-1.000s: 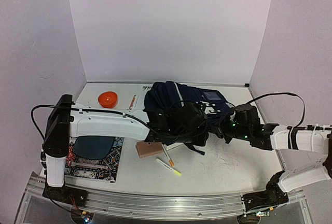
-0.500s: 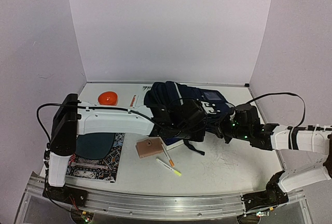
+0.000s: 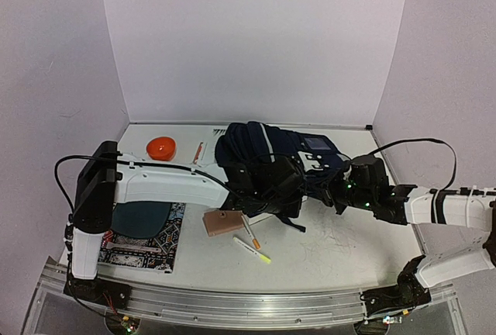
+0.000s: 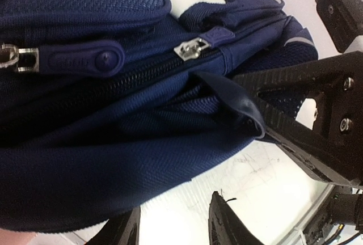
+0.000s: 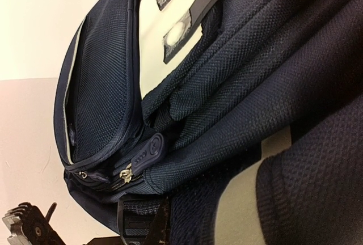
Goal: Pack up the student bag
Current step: Pick up the largest pocket of the bag from the student bag.
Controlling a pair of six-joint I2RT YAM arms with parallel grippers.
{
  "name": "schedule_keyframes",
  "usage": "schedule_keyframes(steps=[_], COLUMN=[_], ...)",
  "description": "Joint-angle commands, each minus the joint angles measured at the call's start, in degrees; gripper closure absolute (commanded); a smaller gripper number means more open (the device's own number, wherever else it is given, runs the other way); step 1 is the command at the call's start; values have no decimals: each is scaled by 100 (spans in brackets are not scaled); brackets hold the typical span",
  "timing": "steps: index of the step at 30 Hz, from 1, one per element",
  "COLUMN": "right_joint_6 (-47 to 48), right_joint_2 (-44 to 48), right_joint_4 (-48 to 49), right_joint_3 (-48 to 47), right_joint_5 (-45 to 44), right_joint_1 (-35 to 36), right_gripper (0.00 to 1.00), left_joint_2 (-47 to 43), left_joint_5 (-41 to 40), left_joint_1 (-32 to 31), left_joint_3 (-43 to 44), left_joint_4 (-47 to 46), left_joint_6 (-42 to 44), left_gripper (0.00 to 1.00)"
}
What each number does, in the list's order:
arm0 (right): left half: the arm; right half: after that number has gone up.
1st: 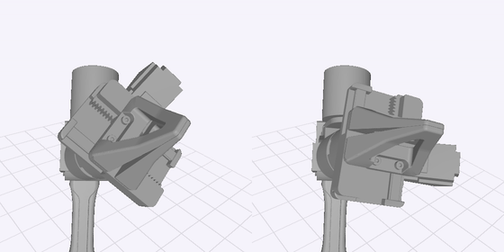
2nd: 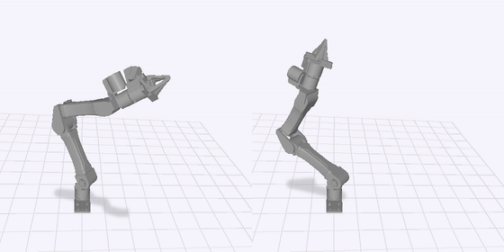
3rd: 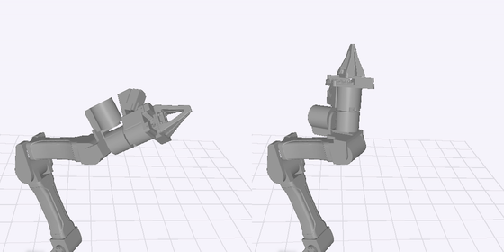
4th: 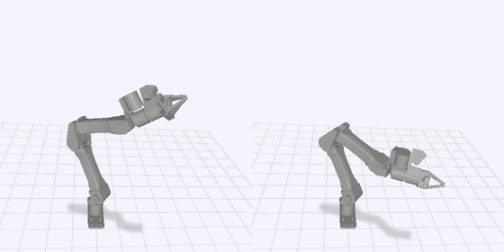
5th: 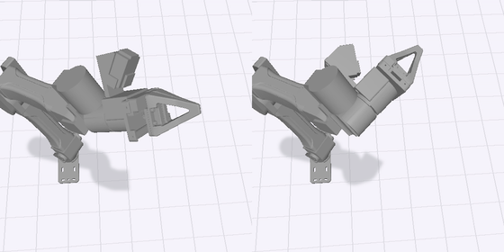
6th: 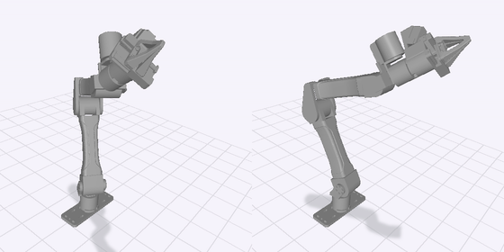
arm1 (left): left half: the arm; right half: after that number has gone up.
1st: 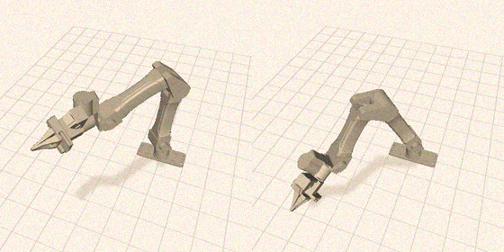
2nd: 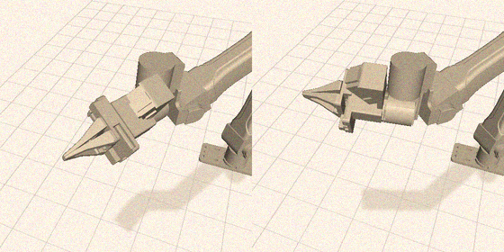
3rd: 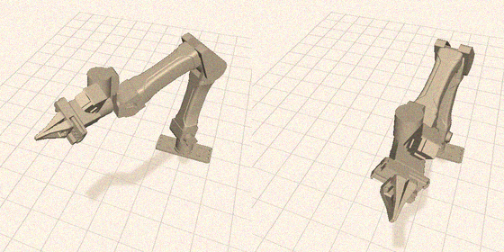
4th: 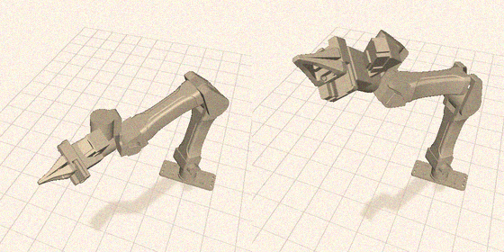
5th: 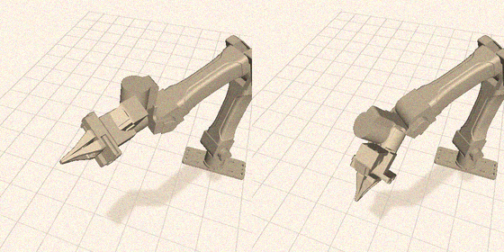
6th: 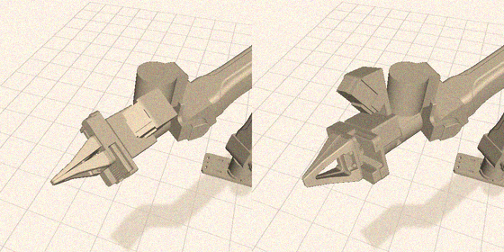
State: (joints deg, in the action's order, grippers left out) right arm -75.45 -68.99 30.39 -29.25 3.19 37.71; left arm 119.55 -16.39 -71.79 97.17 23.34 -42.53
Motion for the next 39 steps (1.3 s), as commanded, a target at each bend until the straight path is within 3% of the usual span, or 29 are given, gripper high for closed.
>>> schedule_keyframes(steps=[1, 12, 20, 27, 39], right_joint_6=[-107, -285, -336, -399, -459], right_joint_2=[269, 521, 544, 570, 581], right_joint_4=[439, 450, 441, 432, 409], right_joint_3=[-385, -383, -410, -415, -485], right_joint_5=[140, 144, 152, 177, 119], right_joint_1=[90, 97, 96, 111, 211], right_gripper=[100, 100, 100, 100, 100], left_joint_2=[-305, -710, -532, -287, 190], left_joint_5=[-423, -404, -198, -837, -1633], left_joint_1=[-5, -10, -149, -159, -160], left_joint_3=[-452, -1949, -2006, -1854, -1453], left_joint_4=[-837, -3239, -3691, -3845, -3872], left_joint_6=[427, 1157, 1589, 1474, 1302], left_gripper=[55, 50, 44, 43, 52])
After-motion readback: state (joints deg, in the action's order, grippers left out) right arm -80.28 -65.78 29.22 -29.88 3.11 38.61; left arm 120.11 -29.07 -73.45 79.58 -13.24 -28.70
